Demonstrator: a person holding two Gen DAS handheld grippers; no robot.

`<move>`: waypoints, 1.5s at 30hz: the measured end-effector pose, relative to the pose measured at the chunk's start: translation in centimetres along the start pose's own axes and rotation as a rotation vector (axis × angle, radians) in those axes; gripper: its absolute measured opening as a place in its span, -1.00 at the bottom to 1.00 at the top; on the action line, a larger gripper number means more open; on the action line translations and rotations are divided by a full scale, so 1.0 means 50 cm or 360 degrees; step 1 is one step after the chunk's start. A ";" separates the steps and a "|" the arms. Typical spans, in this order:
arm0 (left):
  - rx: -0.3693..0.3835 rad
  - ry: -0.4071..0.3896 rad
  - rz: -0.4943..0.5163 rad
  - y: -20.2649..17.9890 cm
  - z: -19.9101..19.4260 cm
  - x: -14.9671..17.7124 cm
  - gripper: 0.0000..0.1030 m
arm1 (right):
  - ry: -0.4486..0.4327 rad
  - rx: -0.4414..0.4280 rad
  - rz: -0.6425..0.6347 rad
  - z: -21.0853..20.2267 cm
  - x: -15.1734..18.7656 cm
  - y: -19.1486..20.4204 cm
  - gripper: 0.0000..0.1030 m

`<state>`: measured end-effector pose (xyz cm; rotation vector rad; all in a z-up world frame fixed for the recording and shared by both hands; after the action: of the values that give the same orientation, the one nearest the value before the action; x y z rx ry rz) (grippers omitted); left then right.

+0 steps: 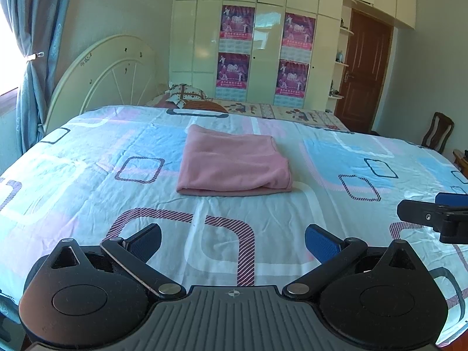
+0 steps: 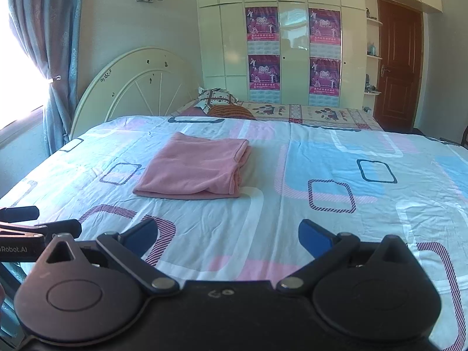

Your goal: Fold small clothes

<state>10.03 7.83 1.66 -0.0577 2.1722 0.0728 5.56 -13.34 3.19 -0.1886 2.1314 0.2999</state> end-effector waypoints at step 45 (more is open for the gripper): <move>0.0018 -0.0035 0.0059 -0.010 0.005 -0.017 1.00 | -0.0016 0.0019 -0.0006 0.008 -0.012 -0.002 0.99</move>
<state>10.73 7.38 2.20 -0.0098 2.1516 0.0821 6.21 -13.30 3.48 -0.1836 2.1222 0.2851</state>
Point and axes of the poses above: each gripper's, at about its wrist camera, not at the fingertips, and z roughly the way its jaws point, y to its left, x to its underside, the point moved 3 cm from there along z, roughly the way its jaws point, and after that the axes turned 9 degrees about -x, right-handed, at the moved point
